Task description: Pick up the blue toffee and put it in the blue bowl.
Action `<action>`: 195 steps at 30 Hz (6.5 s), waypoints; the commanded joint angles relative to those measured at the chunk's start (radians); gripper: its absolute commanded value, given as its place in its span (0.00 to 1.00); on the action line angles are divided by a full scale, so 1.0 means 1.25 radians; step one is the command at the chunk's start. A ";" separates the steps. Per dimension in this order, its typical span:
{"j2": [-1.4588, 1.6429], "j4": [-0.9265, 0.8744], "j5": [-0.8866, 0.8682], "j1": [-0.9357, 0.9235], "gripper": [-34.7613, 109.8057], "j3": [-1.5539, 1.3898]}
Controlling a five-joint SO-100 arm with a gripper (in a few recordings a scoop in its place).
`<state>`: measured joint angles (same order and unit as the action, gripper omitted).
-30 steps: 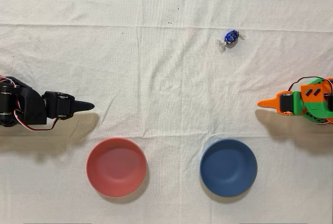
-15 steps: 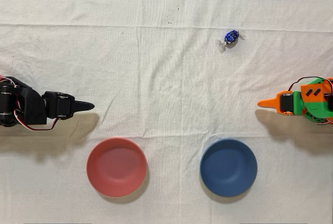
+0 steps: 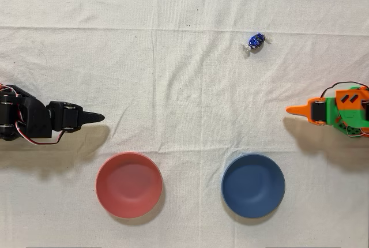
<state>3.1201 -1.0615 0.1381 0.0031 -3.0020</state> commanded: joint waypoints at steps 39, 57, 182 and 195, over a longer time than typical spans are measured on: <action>-1.074 -0.087 -0.214 -0.502 0.26 0.957; -1.178 -0.048 -0.217 -0.535 0.45 0.981; -1.113 -0.134 0.004 -0.334 0.33 0.996; -1.086 -0.238 0.047 -0.025 0.33 1.219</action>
<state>1.7058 -1.3238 0.1687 -0.1181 -1.6245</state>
